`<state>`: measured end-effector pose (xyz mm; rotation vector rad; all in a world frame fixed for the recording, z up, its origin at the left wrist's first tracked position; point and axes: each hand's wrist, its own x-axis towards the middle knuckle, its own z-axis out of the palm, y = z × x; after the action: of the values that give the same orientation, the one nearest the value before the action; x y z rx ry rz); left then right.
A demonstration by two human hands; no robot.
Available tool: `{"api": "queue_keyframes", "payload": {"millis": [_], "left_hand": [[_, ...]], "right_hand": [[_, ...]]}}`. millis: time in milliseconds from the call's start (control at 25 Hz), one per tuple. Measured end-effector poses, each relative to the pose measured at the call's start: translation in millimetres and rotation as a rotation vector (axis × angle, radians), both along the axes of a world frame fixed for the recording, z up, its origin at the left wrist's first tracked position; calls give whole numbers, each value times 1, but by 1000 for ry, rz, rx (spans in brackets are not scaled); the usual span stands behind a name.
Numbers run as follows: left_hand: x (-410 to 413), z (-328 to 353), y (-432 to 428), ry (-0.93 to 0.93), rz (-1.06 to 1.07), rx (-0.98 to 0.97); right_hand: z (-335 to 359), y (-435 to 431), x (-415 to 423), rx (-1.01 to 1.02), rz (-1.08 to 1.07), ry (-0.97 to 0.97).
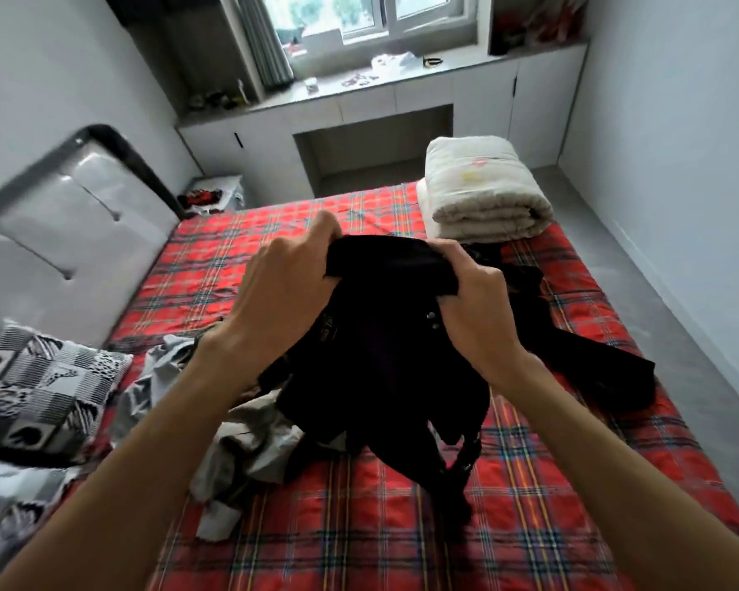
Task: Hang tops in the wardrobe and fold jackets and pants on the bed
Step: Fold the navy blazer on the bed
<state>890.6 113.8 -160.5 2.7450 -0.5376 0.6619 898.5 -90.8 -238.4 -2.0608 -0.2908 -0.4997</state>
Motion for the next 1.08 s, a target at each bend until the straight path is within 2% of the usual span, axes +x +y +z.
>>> {"api": "queue_keyframes", "payload": {"millis": [120, 200, 280, 360, 480, 600, 680, 760, 800, 960, 1080], "left_hand": [[-5, -9, 36, 213, 39, -175], [-10, -42, 54, 366, 77, -196], [-17, -83, 65, 397, 85, -228], [-19, -116, 69, 413, 62, -370], [-8, -143, 72, 566, 8, -577], [-4, -163, 73, 786, -86, -582], [-3, -176, 70, 894, -127, -467], [-2, -193, 63, 813, -160, -290], [-3, -201, 55, 749, -167, -279], [-8, -202, 18, 573, -145, -575], [8, -154, 22, 492, -67, -700]], "right_hand": [[54, 25, 1, 209, 1, -13], [83, 44, -2, 304, 53, -28], [97, 56, -7, 325, 83, -55], [103, 58, -10, 339, 98, -75], [103, 49, -7, 415, 74, -39], [96, 35, -8, 422, 17, -24], [89, 25, -7, 390, -29, -14], [82, 15, -1, 415, -47, -6], [80, 11, 1, 437, -46, -1], [82, -6, 3, 398, -116, 5], [65, -45, 4, 210, -262, 11]]}}
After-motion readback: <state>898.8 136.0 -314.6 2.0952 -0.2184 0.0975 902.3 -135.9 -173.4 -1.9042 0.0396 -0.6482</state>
